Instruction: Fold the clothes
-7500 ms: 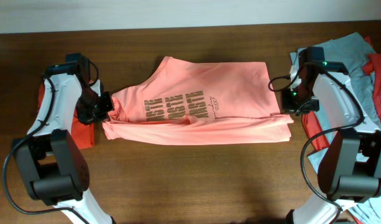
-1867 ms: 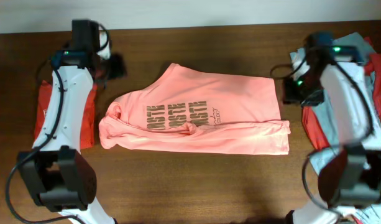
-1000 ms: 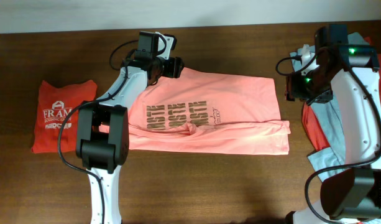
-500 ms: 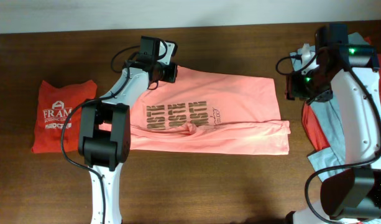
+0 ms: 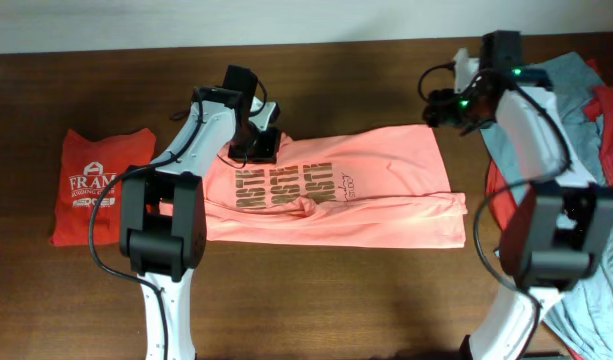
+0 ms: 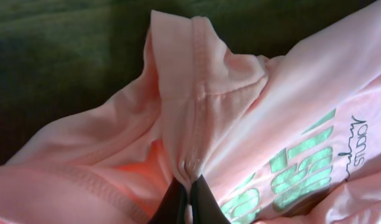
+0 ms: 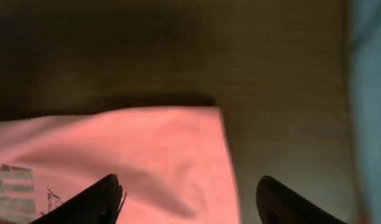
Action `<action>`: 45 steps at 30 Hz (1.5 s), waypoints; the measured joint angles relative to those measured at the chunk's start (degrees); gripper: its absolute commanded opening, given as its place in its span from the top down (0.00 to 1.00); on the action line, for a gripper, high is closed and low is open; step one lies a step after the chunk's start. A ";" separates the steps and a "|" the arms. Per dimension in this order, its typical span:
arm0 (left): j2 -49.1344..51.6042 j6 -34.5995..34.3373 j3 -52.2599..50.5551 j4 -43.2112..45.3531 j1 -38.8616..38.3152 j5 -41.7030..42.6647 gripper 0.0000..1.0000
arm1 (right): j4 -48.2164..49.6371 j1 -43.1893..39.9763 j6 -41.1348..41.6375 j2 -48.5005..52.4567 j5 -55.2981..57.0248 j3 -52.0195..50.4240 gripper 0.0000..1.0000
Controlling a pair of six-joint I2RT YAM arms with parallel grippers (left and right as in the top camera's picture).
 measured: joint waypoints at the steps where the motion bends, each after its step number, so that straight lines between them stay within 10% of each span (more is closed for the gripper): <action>1: 0.00 -0.13 0.00 -0.39 0.00 0.02 0.99 | 1.77 0.00 0.00 1.51 -1.57 0.02 0.24; 34: -0.02 -0.17 0.00 -1.27 -1.25 0.00 0.98 | 11.41 1.88 2.95 11.69 0.81 0.02 0.20; 42: -0.04 -0.17 0.00 -1.27 -1.25 0.00 0.98 | 11.72 1.86 4.33 12.72 0.90 0.39 0.96; 45: -0.04 -0.17 0.00 -1.29 -1.25 -0.02 0.98 | 11.34 1.86 4.94 12.98 0.87 0.42 0.96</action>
